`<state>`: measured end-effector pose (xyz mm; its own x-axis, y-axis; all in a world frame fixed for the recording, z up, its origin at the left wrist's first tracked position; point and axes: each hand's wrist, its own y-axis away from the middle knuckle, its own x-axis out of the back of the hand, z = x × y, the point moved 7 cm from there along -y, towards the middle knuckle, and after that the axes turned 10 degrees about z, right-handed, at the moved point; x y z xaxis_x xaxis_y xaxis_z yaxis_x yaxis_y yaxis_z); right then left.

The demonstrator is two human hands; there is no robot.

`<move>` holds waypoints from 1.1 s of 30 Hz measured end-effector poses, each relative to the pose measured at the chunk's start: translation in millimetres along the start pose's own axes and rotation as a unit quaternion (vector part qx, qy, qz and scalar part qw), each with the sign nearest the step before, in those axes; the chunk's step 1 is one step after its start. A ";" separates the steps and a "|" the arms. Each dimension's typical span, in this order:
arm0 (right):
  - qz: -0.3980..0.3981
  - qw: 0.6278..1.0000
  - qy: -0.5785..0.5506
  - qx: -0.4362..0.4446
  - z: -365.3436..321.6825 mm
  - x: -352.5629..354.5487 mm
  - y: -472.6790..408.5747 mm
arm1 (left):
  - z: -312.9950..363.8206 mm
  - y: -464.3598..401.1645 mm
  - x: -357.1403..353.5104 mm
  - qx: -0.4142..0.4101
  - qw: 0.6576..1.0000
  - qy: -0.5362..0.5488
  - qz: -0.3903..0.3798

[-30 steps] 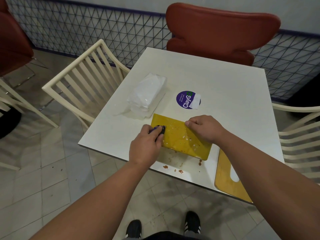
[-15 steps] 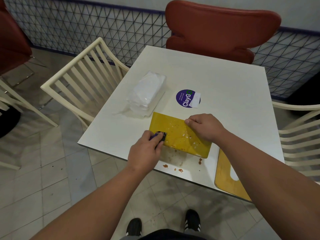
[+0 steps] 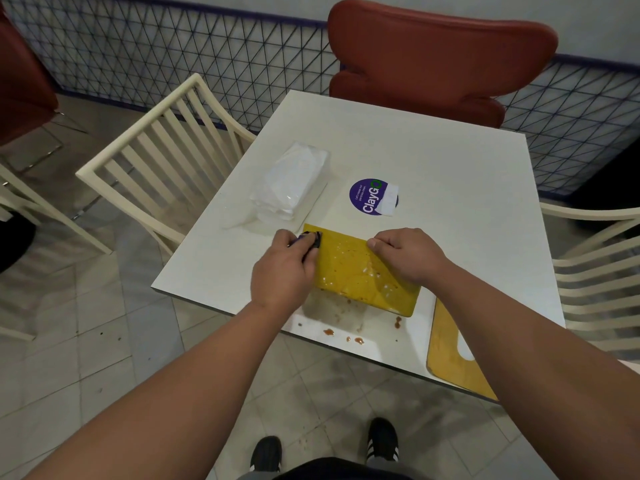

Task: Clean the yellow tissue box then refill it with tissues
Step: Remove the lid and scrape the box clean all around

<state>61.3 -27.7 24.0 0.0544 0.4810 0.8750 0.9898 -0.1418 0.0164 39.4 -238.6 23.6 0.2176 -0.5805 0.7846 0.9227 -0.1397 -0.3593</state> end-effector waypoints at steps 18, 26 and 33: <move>-0.002 1.000 0.013 -0.002 -0.7 -0.9 3.6 | 17.4 -4.0 -4.1 -0.061 0.997 -0.032 -0.026; -0.015 1.000 -0.015 -0.013 -1.3 1.7 5.1 | 4.6 -13.2 1.1 -0.001 1.000 -0.029 -0.007; 0.020 0.996 -0.074 -0.034 18.2 12.1 18.1 | 3.2 -11.2 0.8 -0.012 0.999 -0.032 -0.011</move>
<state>82.3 -8.7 26.1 0.1176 0.5957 0.7945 0.9754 -0.2193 0.0201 30.3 -234.9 29.9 0.2182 -0.5253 0.8224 0.9198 -0.1708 -0.3532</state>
